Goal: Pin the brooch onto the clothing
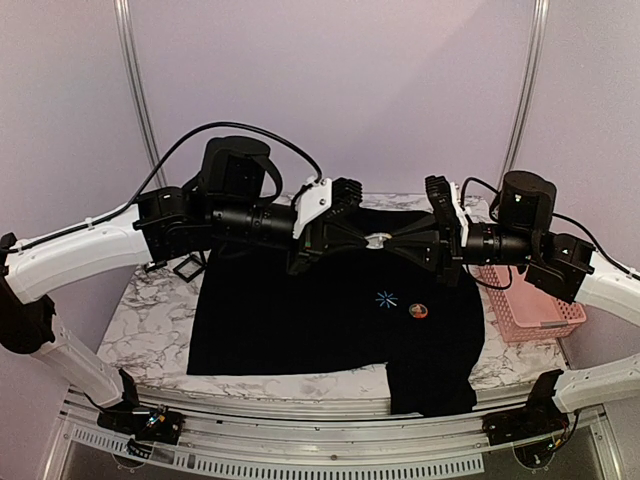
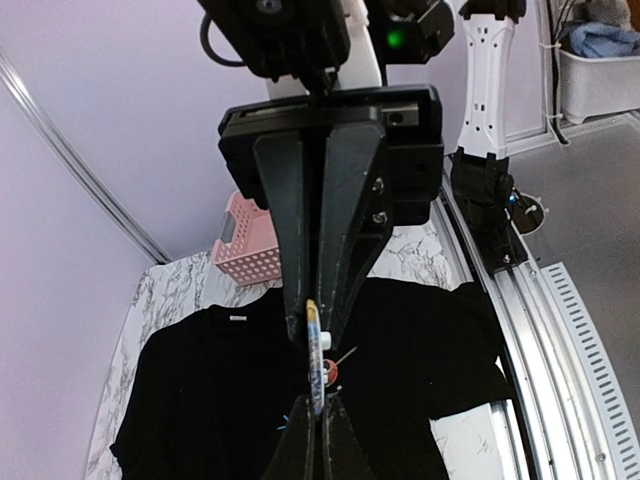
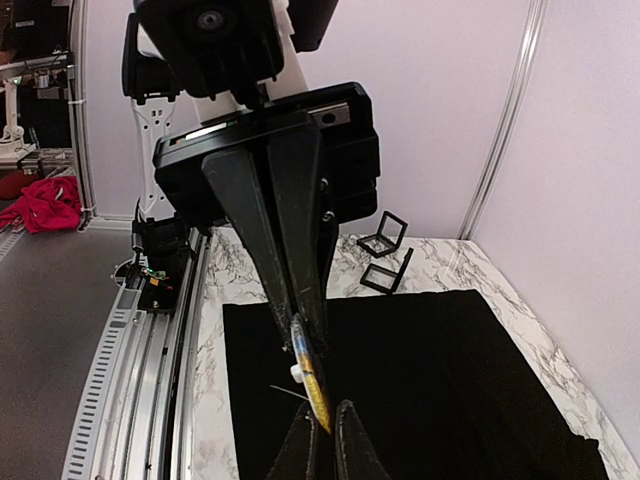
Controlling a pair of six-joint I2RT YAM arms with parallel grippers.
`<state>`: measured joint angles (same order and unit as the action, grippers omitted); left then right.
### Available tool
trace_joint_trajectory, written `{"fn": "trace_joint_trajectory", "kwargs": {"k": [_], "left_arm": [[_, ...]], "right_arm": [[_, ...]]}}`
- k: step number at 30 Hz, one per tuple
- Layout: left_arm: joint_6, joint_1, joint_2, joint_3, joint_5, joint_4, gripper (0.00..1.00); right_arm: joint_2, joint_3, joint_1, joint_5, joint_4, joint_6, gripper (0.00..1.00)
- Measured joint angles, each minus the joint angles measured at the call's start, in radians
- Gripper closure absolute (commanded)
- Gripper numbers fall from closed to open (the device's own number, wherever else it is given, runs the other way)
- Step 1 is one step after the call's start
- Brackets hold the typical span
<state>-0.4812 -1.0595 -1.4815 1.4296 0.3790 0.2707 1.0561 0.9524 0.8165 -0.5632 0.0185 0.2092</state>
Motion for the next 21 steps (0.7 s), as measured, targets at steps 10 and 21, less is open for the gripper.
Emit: {"fn": "trace_joint_trajectory", "kwargs": {"k": [10,21], "left_arm": [[0.113,0.009,-0.001,-0.013,-0.038,-0.029,0.01],[0.194,0.209,-0.404,0.068,-0.261,0.192,0.29]], "right_arm": [[-0.002,-0.003,-0.001,0.064,-0.023,-0.005,1.0],[0.071,-0.144,-0.258,0.446,-0.044,-0.015,1.0]]}}
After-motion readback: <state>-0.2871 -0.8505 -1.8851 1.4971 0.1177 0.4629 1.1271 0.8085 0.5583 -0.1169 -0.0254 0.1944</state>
